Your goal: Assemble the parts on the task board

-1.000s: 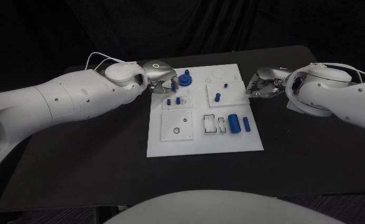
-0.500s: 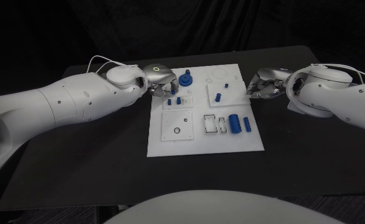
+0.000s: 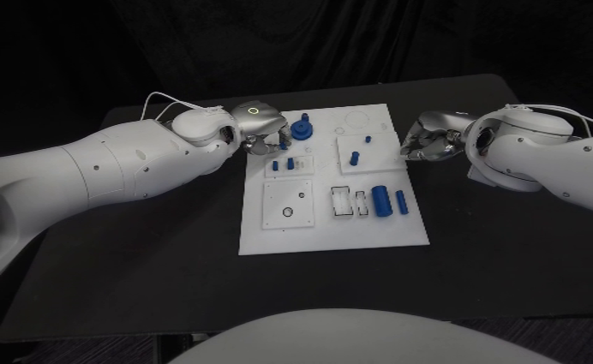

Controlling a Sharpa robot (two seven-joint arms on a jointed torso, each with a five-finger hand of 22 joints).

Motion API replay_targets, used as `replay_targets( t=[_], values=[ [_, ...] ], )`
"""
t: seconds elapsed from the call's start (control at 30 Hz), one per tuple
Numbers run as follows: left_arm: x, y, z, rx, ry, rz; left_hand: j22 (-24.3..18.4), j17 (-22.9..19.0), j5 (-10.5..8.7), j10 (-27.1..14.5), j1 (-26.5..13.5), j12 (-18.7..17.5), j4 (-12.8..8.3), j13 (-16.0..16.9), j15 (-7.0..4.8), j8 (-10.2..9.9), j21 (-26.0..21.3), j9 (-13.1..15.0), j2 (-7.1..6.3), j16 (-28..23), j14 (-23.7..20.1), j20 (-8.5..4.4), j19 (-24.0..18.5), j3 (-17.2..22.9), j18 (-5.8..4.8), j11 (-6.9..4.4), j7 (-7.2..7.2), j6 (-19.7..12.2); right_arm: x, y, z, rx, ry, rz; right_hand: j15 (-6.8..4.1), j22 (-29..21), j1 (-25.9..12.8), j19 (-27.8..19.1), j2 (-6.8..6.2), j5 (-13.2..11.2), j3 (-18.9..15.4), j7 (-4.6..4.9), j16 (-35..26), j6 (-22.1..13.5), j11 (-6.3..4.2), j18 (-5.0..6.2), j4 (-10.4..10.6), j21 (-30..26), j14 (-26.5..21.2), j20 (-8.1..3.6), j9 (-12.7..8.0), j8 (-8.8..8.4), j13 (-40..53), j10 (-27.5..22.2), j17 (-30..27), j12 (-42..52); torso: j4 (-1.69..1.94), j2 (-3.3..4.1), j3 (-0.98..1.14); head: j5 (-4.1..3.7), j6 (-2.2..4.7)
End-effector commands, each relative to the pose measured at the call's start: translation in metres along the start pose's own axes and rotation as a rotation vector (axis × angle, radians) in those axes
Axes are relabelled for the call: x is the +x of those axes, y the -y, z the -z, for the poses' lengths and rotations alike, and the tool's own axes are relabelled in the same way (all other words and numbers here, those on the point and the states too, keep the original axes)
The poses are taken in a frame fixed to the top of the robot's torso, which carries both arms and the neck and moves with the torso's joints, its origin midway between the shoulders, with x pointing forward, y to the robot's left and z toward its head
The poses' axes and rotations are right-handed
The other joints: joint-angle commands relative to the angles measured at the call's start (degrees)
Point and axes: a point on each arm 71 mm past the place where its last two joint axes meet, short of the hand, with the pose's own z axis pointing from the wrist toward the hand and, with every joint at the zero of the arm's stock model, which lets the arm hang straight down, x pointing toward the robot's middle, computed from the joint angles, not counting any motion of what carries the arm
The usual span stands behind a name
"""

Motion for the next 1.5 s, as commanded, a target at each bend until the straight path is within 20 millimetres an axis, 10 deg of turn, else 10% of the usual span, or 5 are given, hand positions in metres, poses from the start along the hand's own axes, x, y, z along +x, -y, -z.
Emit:
replay_targets(
  t=[0.03, 1.5],
  values=[
    [-0.003, 0.001, 0.000, 0.004, 0.050, -0.012, 11.82, 0.01, 0.21, 0.44, 0.06, 0.23, -0.29, 0.16, 0.28, -0.25, 0.31, 0.01, 0.05, -0.26, 0.12, 0.02, 0.06, -0.06, 0.33, 0.04, 0.00, 0.30, 0.002, 0.001, 0.000, 0.011, -0.007, 0.001, 0.35, 9.40, 0.05, -0.33, 0.22, 0.03, -0.10, 0.11, -0.31, 0.42, 0.33, 0.90, -0.30, -0.36, 4.91, 0.08, 0.06, 0.03, 13.22, 4.05, 12.06, -0.34, -0.03, 0.01, 0.03, 0.02, -0.01],
    [0.016, 0.007, -0.007, -0.006, -0.042, 0.017, 11.71, -0.78, 0.25, 0.63, 0.03, 0.06, -0.45, 0.12, 0.33, -0.64, -0.04, -0.18, -0.09, -0.73, -0.22, 0.00, -0.15, -0.09, 0.41, 0.14, 0.06, -0.09, 0.003, 0.000, -0.001, 0.007, -0.009, 0.000, 0.36, 9.40, 0.06, -0.33, 0.30, 0.03, -0.03, 0.11, -0.36, 0.41, 0.34, 0.91, -0.41, -0.43, 4.89, 0.09, 0.09, -0.01, 13.21, 4.05, 12.02, -0.35, 0.00, 0.00, 0.02, 0.24, -0.01]
  ],
)
